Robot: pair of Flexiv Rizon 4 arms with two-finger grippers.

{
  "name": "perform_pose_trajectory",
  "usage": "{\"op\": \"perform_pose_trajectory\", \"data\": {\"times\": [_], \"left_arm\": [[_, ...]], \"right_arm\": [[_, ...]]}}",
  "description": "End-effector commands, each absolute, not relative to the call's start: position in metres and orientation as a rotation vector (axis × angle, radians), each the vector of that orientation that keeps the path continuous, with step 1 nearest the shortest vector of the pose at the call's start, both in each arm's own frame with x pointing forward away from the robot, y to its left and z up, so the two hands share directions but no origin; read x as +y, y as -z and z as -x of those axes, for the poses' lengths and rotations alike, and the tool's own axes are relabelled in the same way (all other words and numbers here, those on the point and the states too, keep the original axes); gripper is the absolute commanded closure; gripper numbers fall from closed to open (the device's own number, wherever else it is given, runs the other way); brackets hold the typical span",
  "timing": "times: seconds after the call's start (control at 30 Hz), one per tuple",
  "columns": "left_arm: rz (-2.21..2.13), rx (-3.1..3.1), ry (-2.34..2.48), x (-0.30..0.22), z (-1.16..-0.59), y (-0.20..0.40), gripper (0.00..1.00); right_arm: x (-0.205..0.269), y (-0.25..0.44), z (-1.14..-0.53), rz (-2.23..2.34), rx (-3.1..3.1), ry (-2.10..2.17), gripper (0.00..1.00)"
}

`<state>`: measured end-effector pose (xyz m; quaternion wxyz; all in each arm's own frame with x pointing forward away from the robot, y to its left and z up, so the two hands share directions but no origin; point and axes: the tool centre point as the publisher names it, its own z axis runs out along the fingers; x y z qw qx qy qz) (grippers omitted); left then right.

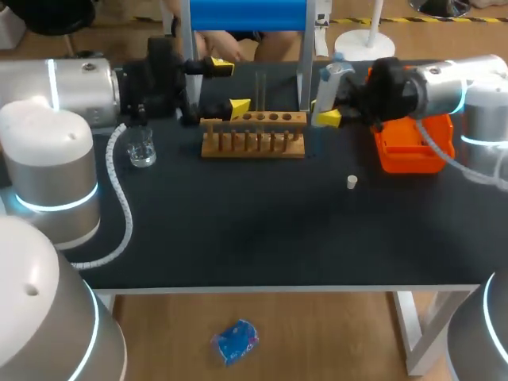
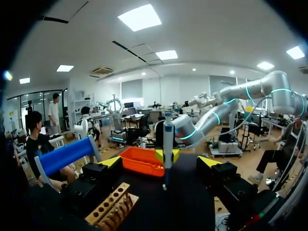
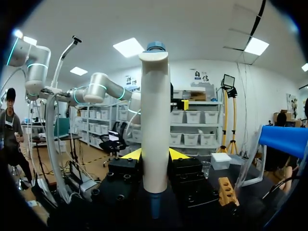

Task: Invert the test tube, pick up the pipette, mount the tip to pipette, aspirate from beaker and dispense into the tube, eject the tip, return the pipette, and cap with the stopper.

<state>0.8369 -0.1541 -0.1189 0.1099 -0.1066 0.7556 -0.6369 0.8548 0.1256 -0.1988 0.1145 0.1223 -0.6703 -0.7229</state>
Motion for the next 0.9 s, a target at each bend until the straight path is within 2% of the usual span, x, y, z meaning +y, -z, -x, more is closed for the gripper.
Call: {"op": "perform_pose_trajectory", "data": {"times": [0.03, 0.43, 0.9], "left_arm": [[0.304, 2.182, 1.896, -0.151, -0.832, 0.125, 0.0], [0.289, 2.146, 1.903, -0.156, -0.831, 0.135, 0.0], [0.283, 2.119, 1.948, -0.159, -0.839, 0.145, 0.0]], "right_arm": [[0.147, 0.203, -0.86, -0.401, -1.927, 2.094, 1.0], [0.188, 0.202, -0.854, -0.44, -1.955, 2.012, 1.0], [0.21, 0.2, -0.847, -0.438, -2.015, 2.014, 1.0]]}}
